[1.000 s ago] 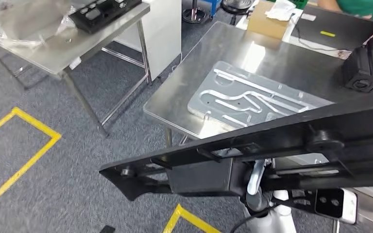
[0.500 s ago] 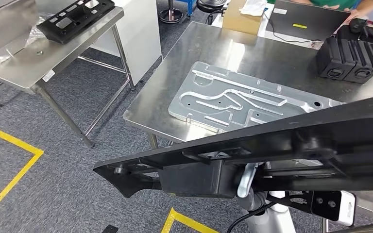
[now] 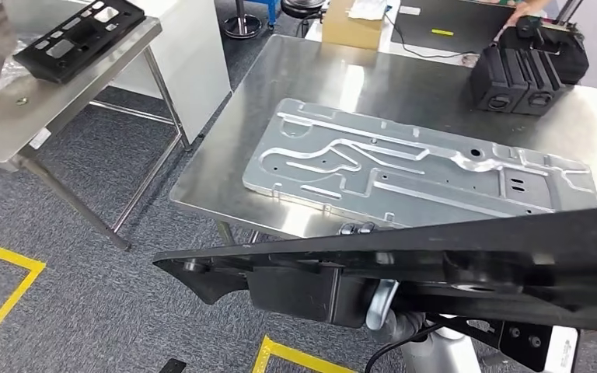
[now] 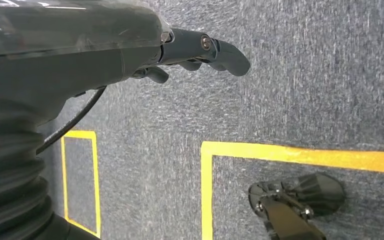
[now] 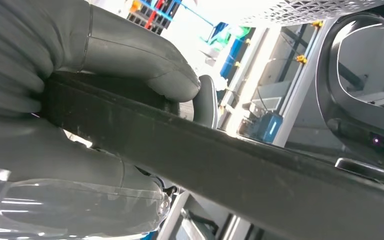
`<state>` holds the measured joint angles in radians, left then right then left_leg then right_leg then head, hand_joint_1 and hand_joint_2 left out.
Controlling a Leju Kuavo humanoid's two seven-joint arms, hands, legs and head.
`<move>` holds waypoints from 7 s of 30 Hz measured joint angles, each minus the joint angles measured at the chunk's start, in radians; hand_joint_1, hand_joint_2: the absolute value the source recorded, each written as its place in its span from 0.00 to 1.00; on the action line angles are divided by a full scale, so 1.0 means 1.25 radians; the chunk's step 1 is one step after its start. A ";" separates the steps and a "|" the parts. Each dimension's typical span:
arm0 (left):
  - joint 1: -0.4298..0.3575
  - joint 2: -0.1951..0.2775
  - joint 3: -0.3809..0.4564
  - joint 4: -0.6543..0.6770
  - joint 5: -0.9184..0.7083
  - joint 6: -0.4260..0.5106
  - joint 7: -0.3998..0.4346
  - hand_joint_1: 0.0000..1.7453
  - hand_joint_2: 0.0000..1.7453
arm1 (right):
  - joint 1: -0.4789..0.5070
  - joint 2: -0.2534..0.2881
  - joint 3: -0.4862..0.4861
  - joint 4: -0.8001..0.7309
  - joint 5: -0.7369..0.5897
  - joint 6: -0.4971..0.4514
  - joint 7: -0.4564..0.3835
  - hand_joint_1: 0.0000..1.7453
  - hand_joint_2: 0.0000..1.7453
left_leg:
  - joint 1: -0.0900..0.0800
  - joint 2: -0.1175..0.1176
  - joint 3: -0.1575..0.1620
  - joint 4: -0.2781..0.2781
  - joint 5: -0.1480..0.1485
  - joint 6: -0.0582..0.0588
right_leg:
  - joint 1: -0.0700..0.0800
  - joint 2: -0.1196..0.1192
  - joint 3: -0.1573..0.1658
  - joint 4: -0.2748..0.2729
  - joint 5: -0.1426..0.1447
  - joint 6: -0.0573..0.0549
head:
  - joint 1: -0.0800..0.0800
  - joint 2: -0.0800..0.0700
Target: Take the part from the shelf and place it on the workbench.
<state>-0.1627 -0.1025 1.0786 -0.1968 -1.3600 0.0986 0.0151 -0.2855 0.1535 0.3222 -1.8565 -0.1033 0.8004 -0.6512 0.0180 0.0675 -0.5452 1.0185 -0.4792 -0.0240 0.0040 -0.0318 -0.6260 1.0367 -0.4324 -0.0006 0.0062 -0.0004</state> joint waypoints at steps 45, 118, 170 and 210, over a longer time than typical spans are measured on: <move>0.027 -0.001 0.033 -0.002 0.025 0.001 -0.017 0.00 1.00 | -0.069 -0.032 -0.031 0.014 0.170 -0.223 0.073 1.00 1.00 | -0.002 -0.054 -0.031 0.012 0.018 0.007 | -0.001 0.047 0.017 -0.004 -0.008 -0.009 | 0.010 0.000; 0.044 -0.033 0.045 -0.002 0.047 -0.011 -0.040 0.00 1.00 | -0.626 -0.104 0.227 1.235 1.237 -1.030 0.548 1.00 1.00 | -0.006 -0.058 -0.051 -0.002 0.049 0.033 | -0.013 0.029 -0.069 0.140 -0.042 0.022 | 0.013 0.000; 0.058 0.003 0.033 -0.002 0.017 0.000 -0.089 0.00 1.00 | -0.490 -0.105 0.126 1.265 1.168 -1.181 0.482 1.00 1.00 | -0.008 -0.059 -0.047 0.011 0.031 0.011 | -0.005 0.032 0.004 -0.003 -0.001 -0.001 | 0.004 0.000; 0.059 0.028 0.032 -0.002 0.047 0.059 -0.197 0.00 0.00 | -0.496 -0.187 -0.133 1.253 0.959 -1.062 0.390 0.00 1.00 | -0.003 -0.058 -0.030 0.004 0.027 0.034 | -0.013 0.026 -0.091 0.198 -0.074 0.025 | 0.009 0.000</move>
<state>-0.0888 -0.0671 1.1192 -0.1987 -1.3016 0.1720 -0.2312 -0.9055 -0.0797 0.1553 -0.2904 1.0950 -0.5272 -0.1636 0.0137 -0.0046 -0.5825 1.0240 -0.4455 0.0181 -0.0129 0.0008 -0.7394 1.2843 -0.5249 0.0301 0.0174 -0.0004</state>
